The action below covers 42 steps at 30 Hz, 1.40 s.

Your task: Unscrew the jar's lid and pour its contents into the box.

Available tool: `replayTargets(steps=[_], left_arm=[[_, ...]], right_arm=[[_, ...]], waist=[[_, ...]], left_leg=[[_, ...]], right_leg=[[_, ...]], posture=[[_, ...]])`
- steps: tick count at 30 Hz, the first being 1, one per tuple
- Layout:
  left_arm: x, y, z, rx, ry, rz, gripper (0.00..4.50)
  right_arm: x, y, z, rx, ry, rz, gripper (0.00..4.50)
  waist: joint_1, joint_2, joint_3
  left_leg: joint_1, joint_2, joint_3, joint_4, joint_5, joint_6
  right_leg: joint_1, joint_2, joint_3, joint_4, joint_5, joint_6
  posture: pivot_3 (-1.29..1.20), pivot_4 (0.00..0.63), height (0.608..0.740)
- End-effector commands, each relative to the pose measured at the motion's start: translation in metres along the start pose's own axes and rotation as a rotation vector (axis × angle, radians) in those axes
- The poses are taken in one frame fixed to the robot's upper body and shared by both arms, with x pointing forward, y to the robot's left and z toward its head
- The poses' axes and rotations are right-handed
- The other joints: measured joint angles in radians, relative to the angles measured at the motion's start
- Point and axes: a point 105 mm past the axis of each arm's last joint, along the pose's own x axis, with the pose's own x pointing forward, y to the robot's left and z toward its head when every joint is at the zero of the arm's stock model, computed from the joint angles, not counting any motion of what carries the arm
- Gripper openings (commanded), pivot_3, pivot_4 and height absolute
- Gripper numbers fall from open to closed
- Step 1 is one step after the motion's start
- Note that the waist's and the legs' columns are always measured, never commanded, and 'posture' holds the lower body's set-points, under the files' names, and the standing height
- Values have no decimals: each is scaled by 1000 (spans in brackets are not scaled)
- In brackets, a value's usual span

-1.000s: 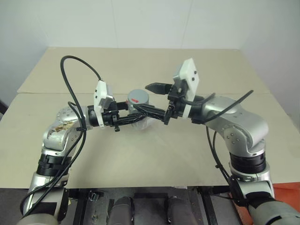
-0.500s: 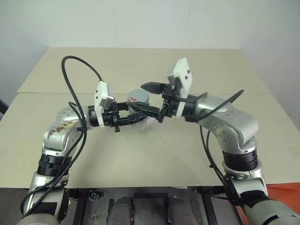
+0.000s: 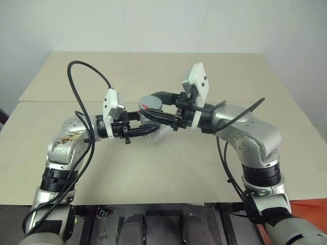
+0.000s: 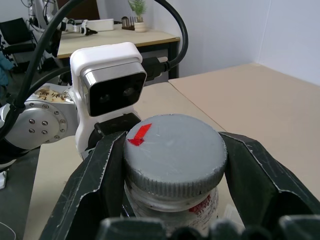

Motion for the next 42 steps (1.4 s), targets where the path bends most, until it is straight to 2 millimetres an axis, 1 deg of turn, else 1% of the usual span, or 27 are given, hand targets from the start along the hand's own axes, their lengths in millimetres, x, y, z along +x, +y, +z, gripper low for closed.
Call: replayTargets(steps=[1,4,6,7,10,12,14,17,18,21,24,26,27,29,30,32,35,37,39,42], left_arm=[[-13,3,5,34,0,40,2237],[-28,7,2,27,18,100,2237],[-38,10,3,30,20,144,2237],[-42,12,5,32,16,173,2237],[-50,16,10,40,-6,237,2237],[-55,19,14,51,-27,285,2237],[-58,22,17,52,-47,322,2237],[-59,23,17,54,-52,348,2237],[-59,24,17,53,-54,358,2237],[-57,24,14,48,-56,370,2237],[-53,23,12,44,-56,377,2237],[-51,24,11,44,-57,382,2237],[-51,24,11,44,-58,383,2237],[-50,25,11,46,-56,382,2237],[-50,25,12,49,-53,379,2237],[-51,26,12,59,-41,381,2237],[-53,31,11,90,-7,393,2237],[-52,38,9,122,24,411,2237],[-50,49,7,191,79,447,2237],[-45,64,3,344,170,474,2237]], right_arm=[[-9,-10,32,-86,-101,-65,2761],[-22,-30,35,-108,-105,-175,2761],[-32,-46,30,-97,-90,-280,2761],[-37,-57,24,-88,-71,-349,2761],[-51,-79,3,-68,2,-520,2761],[-62,-94,-17,-61,62,-658,2761],[-70,-107,-45,-35,159,-789,2761],[-76,-118,-75,-38,262,-905,2761],[-77,-121,-86,-14,286,-939,2761],[-77,-121,-117,25,371,-974,2761],[-78,-119,-135,37,409,-972,2761],[-80,-119,-144,41,435,-979,3481],[-82,-119,-146,39,438,-979,3702],[-84,-119,-141,47,425,-969,4333],[-84,-118,-136,48,412,-957,4462],[-85,-115,-124,42,387,-917,4462],[-86,-105,-105,37,359,-811,4462],[-86,-95,-86,15,337,-691,4462],[-88,-82,-67,11,322,-552,4462],[-92,-65,-44,-2,310,-380,4462]], waist=[[-2,0,0],[-2,0,0],[-1,0,0],[0,0,0],[2,0,0],[2,0,0],[1,0,0],[-1,0,0],[-2,0,0],[-7,0,0],[-7,0,0],[-6,0,0],[-5,0,0],[-4,0,0],[-4,0,0],[-4,0,0],[-3,0,0],[-1,0,0],[4,0,0],[5,0,0]], left_leg=[[0,0,0,0,0,0],[0,0,-1,0,0,0],[0,0,-1,0,0,0],[0,0,0,0,0,0],[0,0,0,0,0,0],[0,0,1,0,0,0],[0,0,2,0,0,0],[0,0,2,0,0,0],[0,0,3,0,0,-1],[0,0,3,-1,0,-1],[0,0,3,-1,0,-1],[0,0,3,-1,0,-1],[0,0,3,-1,0,-1],[0,0,3,-1,1,-1],[0,0,3,-1,1,-1],[0,0,2,-1,1,-1],[0,0,1,-1,0,-1],[0,0,1,-1,0,-1],[1,0,1,-1,1,-1],[1,0,2,-1,0,-1]], right_leg=[[0,0,0,0,0,0],[0,0,0,0,0,0],[0,0,0,0,0,0],[0,0,0,0,0,0],[0,0,0,0,0,0],[0,-1,0,-1,0,0],[0,-1,0,0,0,0],[-1,-1,0,0,0,0],[-1,-1,0,0,0,0],[-1,0,1,0,0,0],[-1,0,1,0,0,0],[-1,0,1,0,0,0],[-1,-1,1,0,0,0],[-1,-1,1,0,0,0],[-1,0,1,0,0,0],[-1,0,1,0,0,0],[-1,0,1,0,0,0],[0,0,1,-1,0,0],[0,0,0,-2,0,0],[2,0,0,-6,0,0]], posture=[[0,150,740],[0,150,740],[0,150,740],[0,150,740],[0,150,740],[0,150,740],[0,150,740],[0,150,740],[0,150,740],[0,150,740],[0,150,740],[0,150,740],[0,150,740],[0,150,740],[0,150,740],[0,150,740],[0,150,740],[0,150,740],[0,150,740],[0,150,740]])
